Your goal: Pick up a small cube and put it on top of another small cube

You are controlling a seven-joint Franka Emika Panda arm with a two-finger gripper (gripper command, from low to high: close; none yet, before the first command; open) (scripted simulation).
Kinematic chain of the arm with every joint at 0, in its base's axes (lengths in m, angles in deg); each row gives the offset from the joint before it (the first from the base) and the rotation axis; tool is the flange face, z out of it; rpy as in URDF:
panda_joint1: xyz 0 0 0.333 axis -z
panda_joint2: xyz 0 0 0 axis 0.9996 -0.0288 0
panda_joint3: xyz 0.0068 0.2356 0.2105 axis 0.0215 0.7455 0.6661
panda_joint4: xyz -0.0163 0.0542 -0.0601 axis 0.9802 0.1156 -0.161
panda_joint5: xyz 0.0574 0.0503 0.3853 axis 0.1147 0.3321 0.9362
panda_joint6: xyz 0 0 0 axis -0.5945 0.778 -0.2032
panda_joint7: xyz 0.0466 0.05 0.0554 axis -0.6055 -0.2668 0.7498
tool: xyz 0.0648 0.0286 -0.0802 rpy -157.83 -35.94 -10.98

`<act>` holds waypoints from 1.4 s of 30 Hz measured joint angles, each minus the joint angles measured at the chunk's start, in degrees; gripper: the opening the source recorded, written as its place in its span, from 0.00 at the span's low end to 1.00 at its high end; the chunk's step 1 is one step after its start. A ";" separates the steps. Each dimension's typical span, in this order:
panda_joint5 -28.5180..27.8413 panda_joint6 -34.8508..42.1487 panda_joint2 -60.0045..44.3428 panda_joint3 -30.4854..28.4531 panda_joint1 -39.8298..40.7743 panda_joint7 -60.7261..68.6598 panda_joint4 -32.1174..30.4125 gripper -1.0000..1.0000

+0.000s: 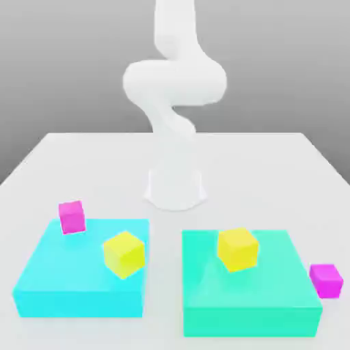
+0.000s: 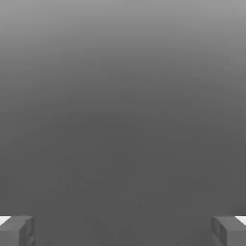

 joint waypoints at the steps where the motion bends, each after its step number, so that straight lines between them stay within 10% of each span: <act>1: 0.44 -0.96 -2.26 -0.13 -1.64 2.29 -0.46 0.50; 17: 4.48 -15.18 -35.69 4.37 -20.89 34.47 -7.22 0.50; 30: -7.22 -29.96 -62.58 5.04 -30.51 42.17 -9.24 0.50; 31: -7.54 -31.26 -64.23 4.64 -30.85 41.93 -8.91 0.00; 42: -5.80 -25.81 -57.46 6.07 -29.83 43.28 -10.32 0.00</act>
